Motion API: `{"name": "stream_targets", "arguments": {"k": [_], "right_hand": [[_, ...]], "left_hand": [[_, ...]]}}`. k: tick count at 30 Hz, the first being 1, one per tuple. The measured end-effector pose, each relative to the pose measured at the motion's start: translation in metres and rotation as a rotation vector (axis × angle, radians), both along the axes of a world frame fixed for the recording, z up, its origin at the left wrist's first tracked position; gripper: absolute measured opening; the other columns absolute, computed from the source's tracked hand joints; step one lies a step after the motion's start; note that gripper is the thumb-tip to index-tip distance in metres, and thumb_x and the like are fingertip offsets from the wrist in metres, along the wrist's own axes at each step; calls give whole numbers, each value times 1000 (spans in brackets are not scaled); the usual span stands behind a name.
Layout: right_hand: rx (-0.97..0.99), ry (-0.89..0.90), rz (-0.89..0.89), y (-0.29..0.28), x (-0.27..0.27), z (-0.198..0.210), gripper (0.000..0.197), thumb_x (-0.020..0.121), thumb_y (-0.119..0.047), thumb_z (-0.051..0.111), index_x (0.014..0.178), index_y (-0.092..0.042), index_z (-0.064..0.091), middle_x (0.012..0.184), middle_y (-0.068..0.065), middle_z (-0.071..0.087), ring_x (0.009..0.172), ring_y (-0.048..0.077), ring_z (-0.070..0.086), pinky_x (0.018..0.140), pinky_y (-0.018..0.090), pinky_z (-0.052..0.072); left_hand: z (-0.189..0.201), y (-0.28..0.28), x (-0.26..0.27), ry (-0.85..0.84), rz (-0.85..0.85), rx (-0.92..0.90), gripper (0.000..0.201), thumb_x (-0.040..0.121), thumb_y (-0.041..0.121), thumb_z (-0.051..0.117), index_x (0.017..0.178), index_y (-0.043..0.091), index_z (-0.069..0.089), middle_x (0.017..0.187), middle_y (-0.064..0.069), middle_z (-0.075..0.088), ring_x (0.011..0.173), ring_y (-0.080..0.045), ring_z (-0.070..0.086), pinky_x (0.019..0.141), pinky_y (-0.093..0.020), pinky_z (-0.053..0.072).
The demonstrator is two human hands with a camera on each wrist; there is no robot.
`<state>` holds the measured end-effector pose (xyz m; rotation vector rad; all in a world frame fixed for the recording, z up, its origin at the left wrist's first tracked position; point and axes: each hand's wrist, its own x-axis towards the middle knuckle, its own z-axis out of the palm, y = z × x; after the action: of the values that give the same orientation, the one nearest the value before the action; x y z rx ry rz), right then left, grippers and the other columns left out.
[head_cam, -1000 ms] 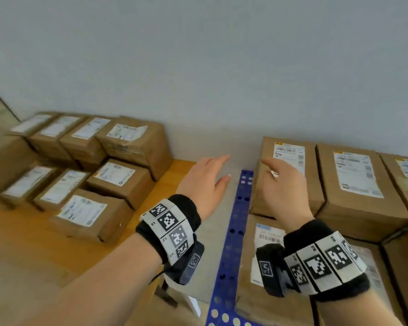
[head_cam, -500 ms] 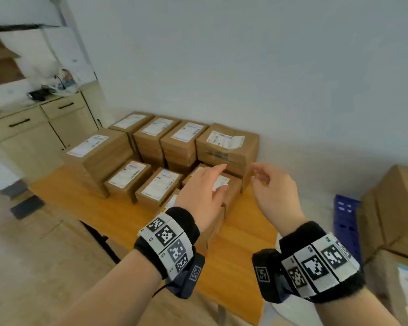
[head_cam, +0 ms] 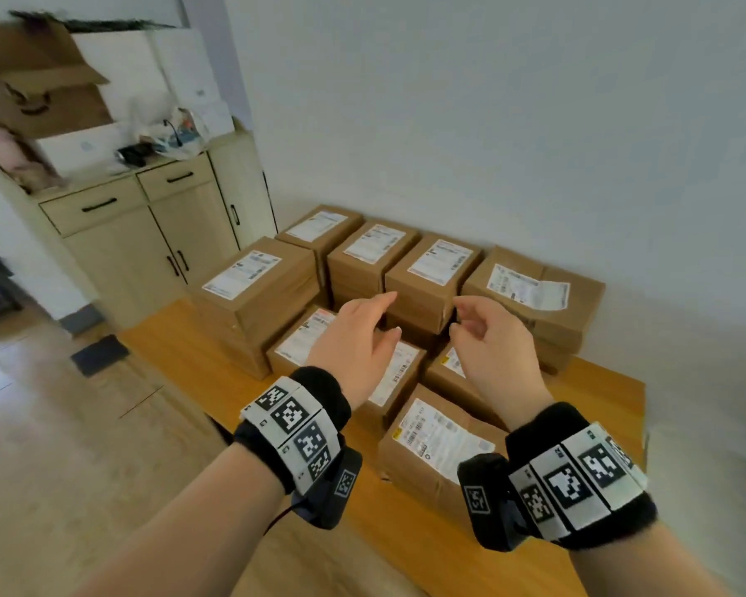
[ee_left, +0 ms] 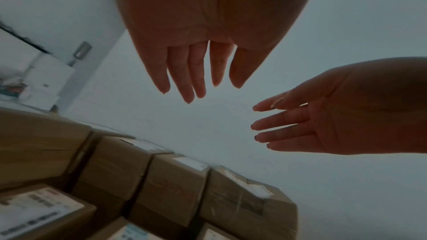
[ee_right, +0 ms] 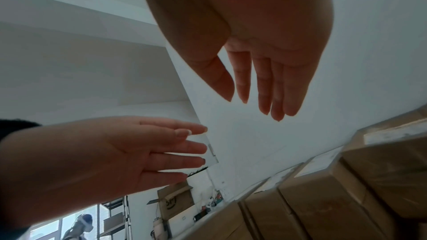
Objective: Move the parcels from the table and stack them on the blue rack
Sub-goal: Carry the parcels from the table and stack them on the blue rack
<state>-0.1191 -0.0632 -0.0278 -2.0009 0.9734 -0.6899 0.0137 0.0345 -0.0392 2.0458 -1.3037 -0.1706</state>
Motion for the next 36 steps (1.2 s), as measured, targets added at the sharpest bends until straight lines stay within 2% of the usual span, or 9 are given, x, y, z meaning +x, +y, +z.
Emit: {"name": "stream_targets", "arguments": {"k": [2,11,13,17,19,22,27,32,36], "right_hand": [[15,-5,47,-6,29,0,41,94,-18,51,135,-23,45,132,-5,53,118,7,49,88,17,36],[85,109,250,9,166,-17,51,92,-30,55,140,-24,37,140,-4,45,126,12,43,95,21,37],[115,142,230,11,197,-24,57,92,-35,55,143,-23,32,143,-3,42,126,12,43,90,17,38],[219,168,108,29,268,-39,65,91,-41,55,145,-17,27,143,1,43,125,15,45,98,27,39],[272,180,94,45,300,-47,61,93,-38,54,143,-14,30,139,1,48,115,13,50,85,22,39],[346,183,43,63,333,-62,58,93,-35,54,142,-15,31,138,-3,50,120,14,52,81,17,39],[379,179,-77,76,355,-81,53,92,-34,55,139,-15,38,134,-2,54,119,14,53,82,15,40],[399,70,-182,85,349,-74,55,95,-24,52,144,-16,29,137,-1,49,120,14,50,92,25,45],[345,-60,-278,97,311,-57,55,94,-23,54,142,-19,29,129,-8,50,113,7,48,90,22,44]], "left_hand": [[3,1,26,-25,46,27,49,96,29,46,143,26,32,140,3,42,126,-9,41,102,-21,33],[-13,21,164,-7,241,95,56,92,37,49,143,25,30,145,0,39,132,-15,37,109,-37,34],[-18,19,200,10,242,126,57,92,38,50,143,23,31,144,-2,39,130,-17,38,108,-36,34],[-30,29,283,-6,196,174,61,89,36,55,143,20,31,141,-5,41,129,-20,39,104,-32,32],[-38,39,323,14,195,260,67,90,37,56,146,15,25,147,-9,34,134,-23,33,108,-36,29],[-53,44,363,95,164,420,77,90,46,52,148,11,14,153,-12,24,137,-27,30,109,-39,29],[-72,38,385,202,24,483,75,90,49,49,147,8,22,147,-10,37,130,-26,41,105,-36,37],[-56,46,368,162,-54,275,53,88,41,58,132,16,44,122,3,55,101,-13,52,81,-24,42],[-39,50,336,141,-148,133,50,80,46,66,121,23,51,105,16,54,92,-3,51,73,-16,43]]}}
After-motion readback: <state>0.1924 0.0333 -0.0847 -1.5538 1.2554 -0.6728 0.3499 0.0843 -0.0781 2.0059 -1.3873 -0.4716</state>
